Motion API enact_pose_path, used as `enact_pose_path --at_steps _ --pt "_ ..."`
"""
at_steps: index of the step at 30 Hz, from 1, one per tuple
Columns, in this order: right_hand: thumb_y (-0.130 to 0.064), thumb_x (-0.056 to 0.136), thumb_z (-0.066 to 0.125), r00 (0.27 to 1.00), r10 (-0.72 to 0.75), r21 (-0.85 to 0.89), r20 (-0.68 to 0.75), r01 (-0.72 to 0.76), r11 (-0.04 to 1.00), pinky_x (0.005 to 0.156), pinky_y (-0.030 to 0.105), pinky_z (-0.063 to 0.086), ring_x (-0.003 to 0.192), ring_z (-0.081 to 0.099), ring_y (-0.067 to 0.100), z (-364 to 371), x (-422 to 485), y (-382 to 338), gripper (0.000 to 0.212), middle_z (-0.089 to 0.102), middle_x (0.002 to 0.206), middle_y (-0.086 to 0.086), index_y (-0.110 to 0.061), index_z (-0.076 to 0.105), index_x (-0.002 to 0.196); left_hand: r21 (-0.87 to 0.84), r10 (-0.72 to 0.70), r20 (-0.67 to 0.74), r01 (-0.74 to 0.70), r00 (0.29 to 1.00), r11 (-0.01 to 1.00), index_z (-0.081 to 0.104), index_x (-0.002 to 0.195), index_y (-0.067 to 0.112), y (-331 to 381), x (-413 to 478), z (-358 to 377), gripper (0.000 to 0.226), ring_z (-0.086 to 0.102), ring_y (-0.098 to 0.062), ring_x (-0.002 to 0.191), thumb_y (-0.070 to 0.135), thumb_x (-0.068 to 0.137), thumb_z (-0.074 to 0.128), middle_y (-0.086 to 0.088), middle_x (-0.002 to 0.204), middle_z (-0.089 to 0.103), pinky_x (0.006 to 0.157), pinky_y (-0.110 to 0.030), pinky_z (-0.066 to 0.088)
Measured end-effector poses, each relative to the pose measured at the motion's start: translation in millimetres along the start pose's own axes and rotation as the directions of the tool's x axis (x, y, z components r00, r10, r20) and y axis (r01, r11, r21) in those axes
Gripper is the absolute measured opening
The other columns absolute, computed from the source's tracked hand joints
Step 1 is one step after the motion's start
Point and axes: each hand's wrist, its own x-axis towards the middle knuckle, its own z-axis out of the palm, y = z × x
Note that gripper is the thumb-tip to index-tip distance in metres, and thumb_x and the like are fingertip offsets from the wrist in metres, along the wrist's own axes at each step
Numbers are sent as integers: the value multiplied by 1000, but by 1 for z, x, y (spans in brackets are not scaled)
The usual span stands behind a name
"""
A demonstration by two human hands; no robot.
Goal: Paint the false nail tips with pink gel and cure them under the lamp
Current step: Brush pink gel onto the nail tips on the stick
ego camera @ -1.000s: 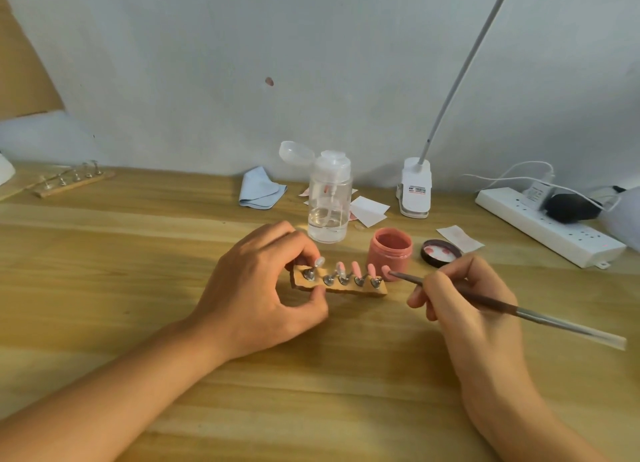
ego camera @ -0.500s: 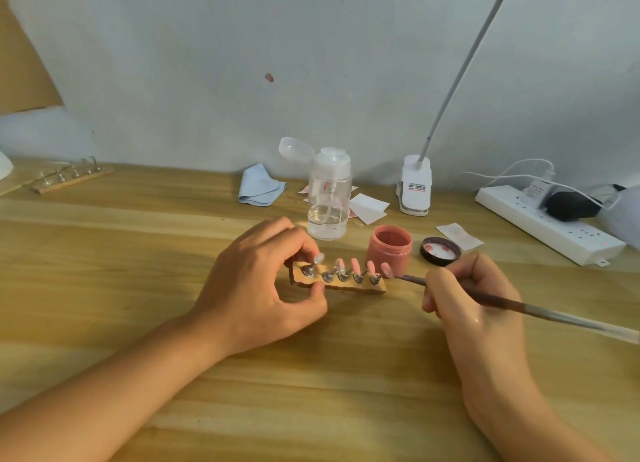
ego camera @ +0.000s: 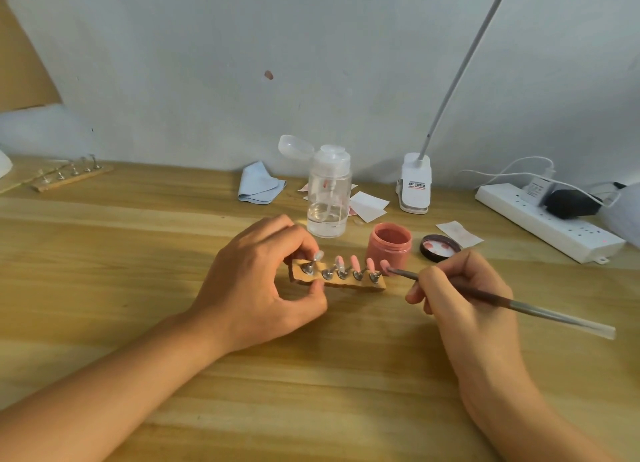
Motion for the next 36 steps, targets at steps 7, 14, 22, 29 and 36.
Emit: enact_pose_path --at_steps 7,14,22,29,36 --pt "-19 65 58 999 5 3 -53 -5 1000 45 9 35 44 50 -3 2 -1 -4 25 57 53 11 3 49 70 0 -3 -7 3 1000 1000 58 80 22 0 0 0 17 48 -7 72 33 68 64 16 77 45 65 -27 42" --pt "-17 68 60 998 -5 0 -64 5 1000 45 10 34 45 47 -2 1 0 -3 27 53 54 14 6 48 72 -2 -1 -13 1 1000 1000 58 80 22 1 0 0 17 48 -7 72 33 68 64 17 77 45 64 -26 41" --pt "-4 77 64 1000 -20 15 -16 20 1000 47 8 37 46 50 -2 1 -1 -1 18 57 54 10 5 50 72 3 5 -13 -5 1000 1000 58 80 22 0 0 0 17 47 -7 71 33 67 64 17 77 45 64 -26 41" --pt "-16 69 60 1000 -15 10 -14 15 1000 48 10 37 48 50 -1 1 0 -2 20 63 52 2 1 51 72 -2 9 -13 -9 1000 1000 56 80 25 0 0 0 17 47 -5 72 33 68 64 19 77 43 65 -23 40" --pt "-14 70 60 1000 -13 18 -25 13 1000 47 10 37 47 50 -2 1 0 -2 16 63 52 2 0 51 71 2 2 -16 -2 1000 1000 57 80 23 1 0 1 17 47 -6 71 32 67 65 17 77 45 65 -25 40"
